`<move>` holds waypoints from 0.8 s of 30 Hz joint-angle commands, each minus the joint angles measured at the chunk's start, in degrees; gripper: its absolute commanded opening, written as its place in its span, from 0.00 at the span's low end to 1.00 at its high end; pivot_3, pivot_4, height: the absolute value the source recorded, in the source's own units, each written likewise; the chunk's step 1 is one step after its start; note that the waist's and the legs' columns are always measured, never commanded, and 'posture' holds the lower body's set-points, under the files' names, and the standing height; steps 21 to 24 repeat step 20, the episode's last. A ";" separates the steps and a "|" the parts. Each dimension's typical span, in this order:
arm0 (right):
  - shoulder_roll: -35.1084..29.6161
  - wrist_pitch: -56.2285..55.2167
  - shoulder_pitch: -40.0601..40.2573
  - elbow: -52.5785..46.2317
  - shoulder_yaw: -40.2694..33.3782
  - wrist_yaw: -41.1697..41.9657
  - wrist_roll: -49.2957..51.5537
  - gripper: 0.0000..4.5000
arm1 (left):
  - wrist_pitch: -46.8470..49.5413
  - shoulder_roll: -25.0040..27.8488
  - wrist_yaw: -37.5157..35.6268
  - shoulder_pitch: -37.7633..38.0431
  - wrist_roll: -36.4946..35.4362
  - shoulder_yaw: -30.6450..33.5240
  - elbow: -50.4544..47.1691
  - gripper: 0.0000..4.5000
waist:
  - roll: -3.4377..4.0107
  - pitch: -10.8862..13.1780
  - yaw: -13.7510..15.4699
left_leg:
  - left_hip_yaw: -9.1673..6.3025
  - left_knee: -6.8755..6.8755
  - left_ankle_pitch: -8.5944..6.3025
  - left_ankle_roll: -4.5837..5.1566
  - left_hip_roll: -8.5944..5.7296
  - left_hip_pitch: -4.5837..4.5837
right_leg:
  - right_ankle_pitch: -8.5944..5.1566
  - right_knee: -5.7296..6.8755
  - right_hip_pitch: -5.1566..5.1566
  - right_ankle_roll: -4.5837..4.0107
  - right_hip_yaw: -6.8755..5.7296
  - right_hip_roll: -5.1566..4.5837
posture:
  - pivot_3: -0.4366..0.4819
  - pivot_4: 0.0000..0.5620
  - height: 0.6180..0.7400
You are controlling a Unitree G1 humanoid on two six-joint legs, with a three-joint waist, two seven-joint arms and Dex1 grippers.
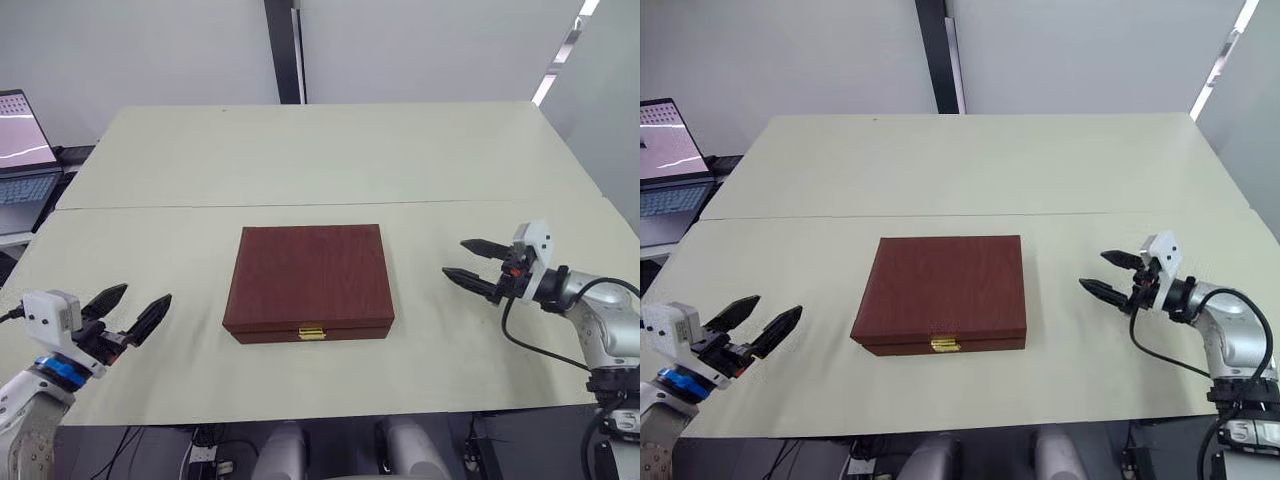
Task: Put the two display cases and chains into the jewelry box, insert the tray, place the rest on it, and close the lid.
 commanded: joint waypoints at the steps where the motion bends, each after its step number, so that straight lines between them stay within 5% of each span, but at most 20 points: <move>1: -2.09 -1.37 1.84 -1.36 -3.00 -1.22 0.56 0.99 | -4.42 3.81 -3.18 -5.04 4.47 -0.44 6.85 1.00 | 0.00 0.00 0.02 | 0.02 0.00 0.00 0.00 -0.01 0.00 | 0.00 0.00 0.00 0.00 0.01 -0.02 | 0.48 0.27 1.00; 6: -2.94 -1.81 2.86 0.28 -3.63 -1.60 1.04 0.99 | -5.10 7.17 -5.26 -9.37 8.43 -2.22 10.52 1.00 | 0.00 0.00 0.00 | 0.00 0.00 0.00 0.00 -0.02 -0.01 | 0.00 -0.03 0.00 0.00 -0.01 -0.04 | 0.48 0.27 1.00; 24: -4.91 -2.05 2.32 1.62 -3.78 -1.80 1.43 0.99 | 2.66 5.80 -3.79 -7.11 7.32 -0.28 4.78 1.00 | 0.00 0.00 -0.09 | -0.01 -0.01 0.00 0.00 0.01 -0.01 | 0.00 0.01 -0.02 0.01 0.00 -0.09 | 0.48 0.27 1.00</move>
